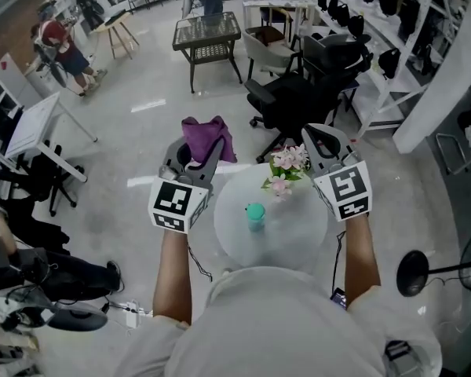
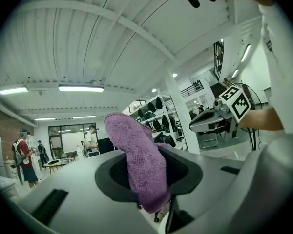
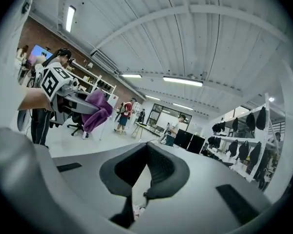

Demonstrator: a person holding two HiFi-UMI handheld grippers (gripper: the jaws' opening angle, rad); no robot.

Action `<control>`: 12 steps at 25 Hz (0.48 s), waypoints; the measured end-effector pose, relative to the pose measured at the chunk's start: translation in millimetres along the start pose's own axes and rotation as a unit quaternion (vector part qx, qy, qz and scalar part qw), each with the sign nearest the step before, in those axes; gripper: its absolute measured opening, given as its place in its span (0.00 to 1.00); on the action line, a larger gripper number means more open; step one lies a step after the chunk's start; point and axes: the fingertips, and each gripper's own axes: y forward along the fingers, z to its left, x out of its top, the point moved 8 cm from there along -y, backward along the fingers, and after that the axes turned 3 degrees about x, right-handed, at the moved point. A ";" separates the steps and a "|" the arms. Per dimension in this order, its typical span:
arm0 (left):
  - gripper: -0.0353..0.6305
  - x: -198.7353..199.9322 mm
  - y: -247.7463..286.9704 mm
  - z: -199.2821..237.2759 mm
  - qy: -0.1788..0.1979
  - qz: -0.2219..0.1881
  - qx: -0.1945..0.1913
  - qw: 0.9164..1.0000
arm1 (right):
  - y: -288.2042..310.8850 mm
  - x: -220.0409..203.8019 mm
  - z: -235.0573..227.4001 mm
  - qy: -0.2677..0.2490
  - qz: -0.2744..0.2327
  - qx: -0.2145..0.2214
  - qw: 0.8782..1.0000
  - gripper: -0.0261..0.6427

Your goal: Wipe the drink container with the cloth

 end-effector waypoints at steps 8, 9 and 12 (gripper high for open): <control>0.25 12.0 -10.6 2.4 0.017 -0.008 0.002 1.000 | -0.1 4.9 12.1 -0.009 0.003 0.002 1.000 0.06; 0.25 10.2 -10.6 2.2 0.018 -0.009 0.002 1.000 | 0.8 4.3 13.5 -0.006 0.004 0.003 1.000 0.06; 0.25 3.6 -10.9 1.2 0.020 -0.011 0.005 1.000 | 2.6 2.3 17.9 -0.002 0.008 0.003 1.000 0.06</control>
